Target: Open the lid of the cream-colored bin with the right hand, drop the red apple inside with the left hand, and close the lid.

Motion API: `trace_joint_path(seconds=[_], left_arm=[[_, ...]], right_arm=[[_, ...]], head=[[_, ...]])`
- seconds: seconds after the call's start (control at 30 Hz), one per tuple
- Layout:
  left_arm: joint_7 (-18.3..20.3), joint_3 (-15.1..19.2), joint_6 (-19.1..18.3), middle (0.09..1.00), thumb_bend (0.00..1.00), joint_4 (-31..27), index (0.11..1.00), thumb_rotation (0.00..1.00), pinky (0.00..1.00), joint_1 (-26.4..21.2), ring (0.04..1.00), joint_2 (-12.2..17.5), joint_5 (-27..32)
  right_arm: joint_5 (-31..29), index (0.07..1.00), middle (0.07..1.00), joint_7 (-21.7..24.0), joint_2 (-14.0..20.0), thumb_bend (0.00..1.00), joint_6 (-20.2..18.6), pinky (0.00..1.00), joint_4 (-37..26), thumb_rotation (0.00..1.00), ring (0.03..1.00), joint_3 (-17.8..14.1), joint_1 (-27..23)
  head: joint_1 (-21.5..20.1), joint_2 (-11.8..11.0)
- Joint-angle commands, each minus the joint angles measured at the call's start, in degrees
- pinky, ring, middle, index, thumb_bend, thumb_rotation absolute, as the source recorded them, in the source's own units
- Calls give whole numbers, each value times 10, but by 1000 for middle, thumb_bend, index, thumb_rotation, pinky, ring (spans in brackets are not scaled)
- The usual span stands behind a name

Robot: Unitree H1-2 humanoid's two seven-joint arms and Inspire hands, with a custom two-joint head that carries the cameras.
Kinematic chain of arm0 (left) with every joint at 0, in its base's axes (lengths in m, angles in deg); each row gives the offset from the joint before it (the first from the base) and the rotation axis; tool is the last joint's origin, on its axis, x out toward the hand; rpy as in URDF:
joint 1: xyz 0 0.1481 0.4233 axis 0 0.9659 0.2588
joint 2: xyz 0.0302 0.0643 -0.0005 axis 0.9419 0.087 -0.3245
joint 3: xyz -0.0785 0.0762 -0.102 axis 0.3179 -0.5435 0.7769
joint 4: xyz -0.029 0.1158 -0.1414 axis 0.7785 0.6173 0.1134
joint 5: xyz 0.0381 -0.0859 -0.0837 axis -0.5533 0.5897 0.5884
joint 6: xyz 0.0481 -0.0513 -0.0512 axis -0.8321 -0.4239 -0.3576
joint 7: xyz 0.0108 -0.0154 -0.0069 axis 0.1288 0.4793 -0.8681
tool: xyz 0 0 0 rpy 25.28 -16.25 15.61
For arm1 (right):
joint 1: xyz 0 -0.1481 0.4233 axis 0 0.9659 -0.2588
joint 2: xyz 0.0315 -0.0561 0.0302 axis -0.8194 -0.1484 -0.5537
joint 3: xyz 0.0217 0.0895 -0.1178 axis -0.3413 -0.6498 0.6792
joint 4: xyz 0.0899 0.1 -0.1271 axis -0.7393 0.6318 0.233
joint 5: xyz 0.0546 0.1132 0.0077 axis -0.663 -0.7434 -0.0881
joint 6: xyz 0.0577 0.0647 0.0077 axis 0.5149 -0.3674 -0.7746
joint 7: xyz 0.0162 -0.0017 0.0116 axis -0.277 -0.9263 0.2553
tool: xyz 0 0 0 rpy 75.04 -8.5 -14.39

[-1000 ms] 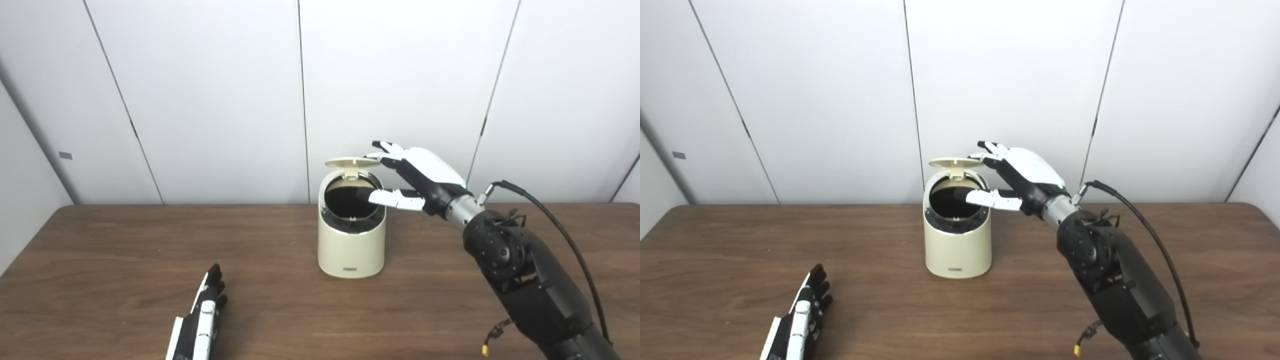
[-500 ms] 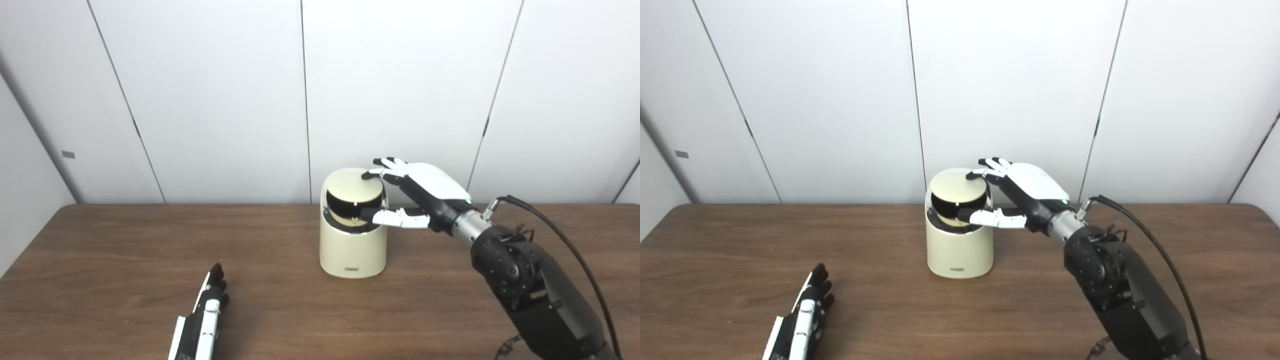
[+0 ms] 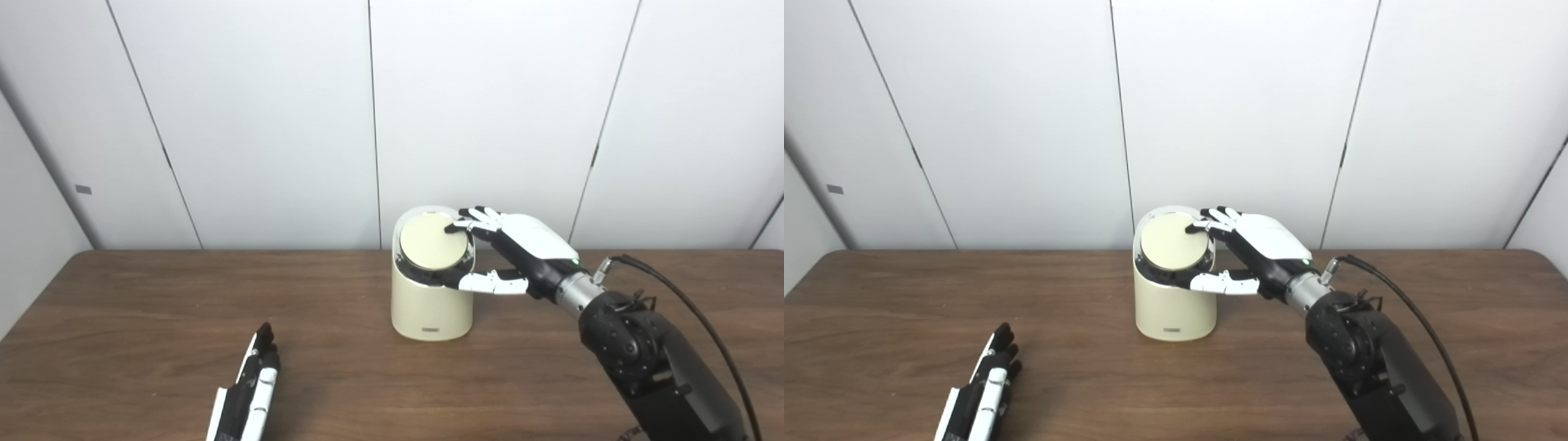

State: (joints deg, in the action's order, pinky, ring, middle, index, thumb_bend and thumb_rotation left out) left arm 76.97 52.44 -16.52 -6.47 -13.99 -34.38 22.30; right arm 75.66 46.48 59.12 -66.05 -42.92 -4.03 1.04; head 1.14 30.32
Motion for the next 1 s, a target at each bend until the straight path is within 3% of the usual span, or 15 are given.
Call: trace_joint_path(seconds=[0.0,0.5,0.97], left_arm=[[0,-3,-7,1000,497,3,1000,774,1000,-1,1000,-3,-1],[-2,-4,-12,1000,539,1,1000,757,1000,-1,1000,-4,2],[-5,-4,-16,1000,545,-4,1000,760,995,-2,1000,-5,-1]], right_arm=[[7,826,961,-1,10,641,17,1000,-18,924,1000,2,-10],[71,807,976,5,17,616,43,1000,-51,885,1000,30,4],[100,799,976,19,14,635,58,1000,-71,878,1000,33,15]], head=[[1,1],[4,7],[8,15]])
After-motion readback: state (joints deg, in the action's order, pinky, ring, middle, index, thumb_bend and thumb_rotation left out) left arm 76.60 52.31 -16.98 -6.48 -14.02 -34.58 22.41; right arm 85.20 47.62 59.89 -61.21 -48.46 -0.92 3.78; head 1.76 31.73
